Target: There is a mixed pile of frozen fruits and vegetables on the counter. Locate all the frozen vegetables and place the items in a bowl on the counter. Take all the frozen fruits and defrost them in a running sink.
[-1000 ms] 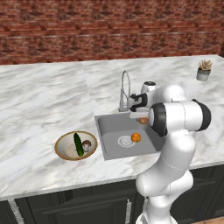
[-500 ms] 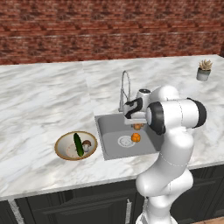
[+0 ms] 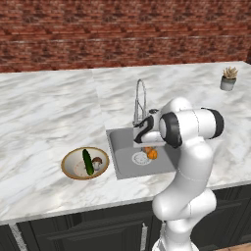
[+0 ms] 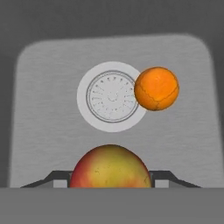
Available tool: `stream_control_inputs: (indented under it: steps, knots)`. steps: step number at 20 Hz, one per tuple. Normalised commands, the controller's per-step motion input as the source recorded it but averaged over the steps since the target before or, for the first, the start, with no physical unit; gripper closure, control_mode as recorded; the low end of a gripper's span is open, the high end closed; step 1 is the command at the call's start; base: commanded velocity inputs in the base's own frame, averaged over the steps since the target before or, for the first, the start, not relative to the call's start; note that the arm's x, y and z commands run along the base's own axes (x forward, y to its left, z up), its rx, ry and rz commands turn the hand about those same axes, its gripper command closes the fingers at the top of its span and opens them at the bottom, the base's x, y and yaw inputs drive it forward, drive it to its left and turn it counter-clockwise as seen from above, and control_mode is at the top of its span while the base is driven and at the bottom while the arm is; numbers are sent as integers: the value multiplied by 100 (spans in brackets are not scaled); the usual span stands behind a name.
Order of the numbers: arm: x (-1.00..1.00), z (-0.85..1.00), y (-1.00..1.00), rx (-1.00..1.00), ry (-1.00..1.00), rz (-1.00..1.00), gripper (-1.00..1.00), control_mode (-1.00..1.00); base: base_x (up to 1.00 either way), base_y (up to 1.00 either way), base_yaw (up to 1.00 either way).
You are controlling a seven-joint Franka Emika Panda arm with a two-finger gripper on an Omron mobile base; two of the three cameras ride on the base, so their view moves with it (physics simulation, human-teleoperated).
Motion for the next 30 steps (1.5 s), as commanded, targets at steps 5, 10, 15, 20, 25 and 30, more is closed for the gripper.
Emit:
stream_control_inputs:
  steps: [5, 10, 15, 20, 25, 30]
  knots:
    - [0, -41, 0, 3, -2, 0, 100, -100, 0, 0, 0]
    - [0, -26, 4, 3, -2, -1, 100, -100, 0, 0, 0]
    - [0, -20, 11, 3, -1, 0, 100, -100, 0, 0, 0]
    - [0, -25, 5, 2, 0, 0, 100, -100, 0, 0, 0]
    - [0, -38, -1, 0, 5, 0, 100, -100, 0, 0, 0]
    - [0, -18, 5, 0, 2, 0, 100, -100, 0, 0, 0]
